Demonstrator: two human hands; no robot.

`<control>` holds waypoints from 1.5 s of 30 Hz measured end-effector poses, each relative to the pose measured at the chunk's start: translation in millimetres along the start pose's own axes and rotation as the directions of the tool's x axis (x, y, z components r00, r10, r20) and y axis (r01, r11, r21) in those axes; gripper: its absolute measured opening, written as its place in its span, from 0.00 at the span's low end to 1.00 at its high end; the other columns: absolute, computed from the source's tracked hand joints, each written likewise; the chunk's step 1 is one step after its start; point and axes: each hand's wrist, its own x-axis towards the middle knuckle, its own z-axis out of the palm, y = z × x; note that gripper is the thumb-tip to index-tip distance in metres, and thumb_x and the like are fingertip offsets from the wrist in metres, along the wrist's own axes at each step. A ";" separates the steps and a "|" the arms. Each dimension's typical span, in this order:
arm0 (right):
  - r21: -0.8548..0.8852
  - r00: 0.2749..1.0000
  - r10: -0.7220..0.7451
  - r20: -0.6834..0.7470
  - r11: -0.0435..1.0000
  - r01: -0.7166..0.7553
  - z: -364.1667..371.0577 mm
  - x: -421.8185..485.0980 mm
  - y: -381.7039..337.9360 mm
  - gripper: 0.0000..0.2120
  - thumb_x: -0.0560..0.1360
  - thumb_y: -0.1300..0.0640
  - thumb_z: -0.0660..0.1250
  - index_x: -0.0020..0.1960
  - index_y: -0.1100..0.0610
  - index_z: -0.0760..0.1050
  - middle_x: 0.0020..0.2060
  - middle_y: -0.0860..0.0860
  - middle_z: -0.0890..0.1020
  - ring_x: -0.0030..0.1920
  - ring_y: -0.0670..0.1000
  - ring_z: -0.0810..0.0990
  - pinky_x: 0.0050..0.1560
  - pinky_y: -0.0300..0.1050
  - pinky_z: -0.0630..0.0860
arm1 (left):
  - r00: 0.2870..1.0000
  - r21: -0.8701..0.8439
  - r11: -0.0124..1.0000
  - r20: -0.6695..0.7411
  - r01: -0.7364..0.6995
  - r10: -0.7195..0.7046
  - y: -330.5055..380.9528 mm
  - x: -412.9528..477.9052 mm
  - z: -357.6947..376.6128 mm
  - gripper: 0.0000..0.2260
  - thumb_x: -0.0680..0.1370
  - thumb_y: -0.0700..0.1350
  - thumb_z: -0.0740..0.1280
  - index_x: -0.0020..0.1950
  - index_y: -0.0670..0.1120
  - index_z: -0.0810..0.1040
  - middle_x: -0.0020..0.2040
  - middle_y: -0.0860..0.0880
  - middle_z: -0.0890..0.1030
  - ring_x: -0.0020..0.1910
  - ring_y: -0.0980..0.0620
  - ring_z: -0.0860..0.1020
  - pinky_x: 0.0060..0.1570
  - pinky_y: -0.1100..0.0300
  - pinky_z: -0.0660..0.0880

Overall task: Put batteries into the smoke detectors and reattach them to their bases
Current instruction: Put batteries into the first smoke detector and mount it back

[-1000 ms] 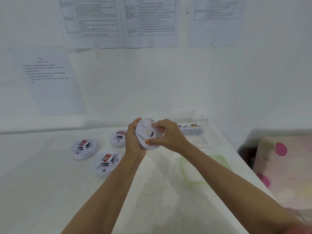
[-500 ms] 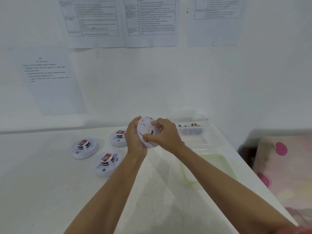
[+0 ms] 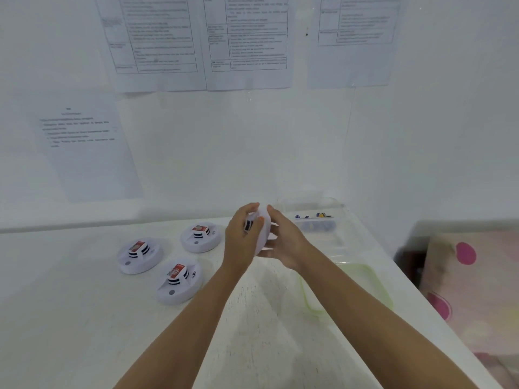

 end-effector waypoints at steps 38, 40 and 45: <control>-0.150 0.953 -0.242 0.179 0.951 0.270 -1.9 -10.0 57.3 0.32 0.60 0.70 0.68 0.57 0.42 0.72 0.49 0.43 0.82 0.50 0.45 0.81 0.43 0.45 0.80 | 0.860 -0.511 0.702 0.401 0.496 -0.317 -30.9 -25.9 -48.6 0.36 0.59 0.41 0.65 0.69 0.39 0.68 0.60 0.36 0.76 0.56 0.40 0.76 0.44 0.49 0.78; -0.180 0.959 -0.233 0.163 0.948 0.261 0.0 -10.8 58.6 0.34 0.60 0.69 0.68 0.59 0.41 0.70 0.51 0.42 0.81 0.52 0.46 0.79 0.42 0.45 0.80 | 0.859 -0.519 0.692 0.393 0.503 -0.329 -33.2 -27.7 -50.2 0.37 0.59 0.41 0.65 0.69 0.39 0.68 0.60 0.37 0.77 0.56 0.40 0.76 0.44 0.49 0.79; -0.195 0.964 -0.217 0.154 0.950 0.245 2.4 -13.8 58.9 0.30 0.59 0.68 0.66 0.54 0.40 0.72 0.48 0.40 0.81 0.50 0.44 0.79 0.43 0.47 0.81 | 0.851 -0.533 0.666 0.379 0.522 -0.363 -45.0 -30.3 -49.9 0.30 0.68 0.43 0.63 0.72 0.42 0.67 0.67 0.38 0.73 0.66 0.37 0.72 0.60 0.40 0.73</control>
